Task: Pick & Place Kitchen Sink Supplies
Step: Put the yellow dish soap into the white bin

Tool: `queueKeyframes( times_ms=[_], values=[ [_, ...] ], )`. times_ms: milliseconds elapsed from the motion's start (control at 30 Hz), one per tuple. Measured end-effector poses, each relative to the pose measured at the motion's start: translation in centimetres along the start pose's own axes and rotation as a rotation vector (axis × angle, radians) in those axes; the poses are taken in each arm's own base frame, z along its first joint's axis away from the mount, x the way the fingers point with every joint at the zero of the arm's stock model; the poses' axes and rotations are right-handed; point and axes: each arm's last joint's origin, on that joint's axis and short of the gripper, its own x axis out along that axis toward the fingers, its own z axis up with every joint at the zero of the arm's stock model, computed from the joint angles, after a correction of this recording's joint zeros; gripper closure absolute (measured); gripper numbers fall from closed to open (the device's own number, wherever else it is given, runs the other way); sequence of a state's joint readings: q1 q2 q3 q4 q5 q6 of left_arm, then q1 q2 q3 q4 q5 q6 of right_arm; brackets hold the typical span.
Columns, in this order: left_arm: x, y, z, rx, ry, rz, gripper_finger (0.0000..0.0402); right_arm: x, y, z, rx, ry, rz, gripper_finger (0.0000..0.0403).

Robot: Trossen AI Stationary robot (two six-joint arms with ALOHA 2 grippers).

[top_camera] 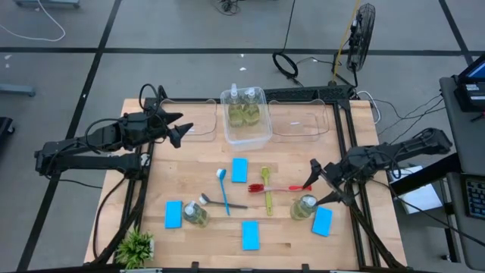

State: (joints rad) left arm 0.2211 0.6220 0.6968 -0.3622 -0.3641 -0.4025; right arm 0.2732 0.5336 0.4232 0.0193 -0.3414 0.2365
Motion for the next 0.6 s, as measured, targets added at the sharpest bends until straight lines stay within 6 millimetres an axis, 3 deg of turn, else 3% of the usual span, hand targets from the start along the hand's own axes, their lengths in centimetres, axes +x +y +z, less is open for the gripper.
queueKeyframes(
  times_ms=[600],
  values=[
    [0.0, 0.0, 0.0, -0.028, -0.001, 0.001, 0.0089, 1.2, 0.1, 0.5, -0.01, -0.047, 0.038, 0.0087]
  ],
)
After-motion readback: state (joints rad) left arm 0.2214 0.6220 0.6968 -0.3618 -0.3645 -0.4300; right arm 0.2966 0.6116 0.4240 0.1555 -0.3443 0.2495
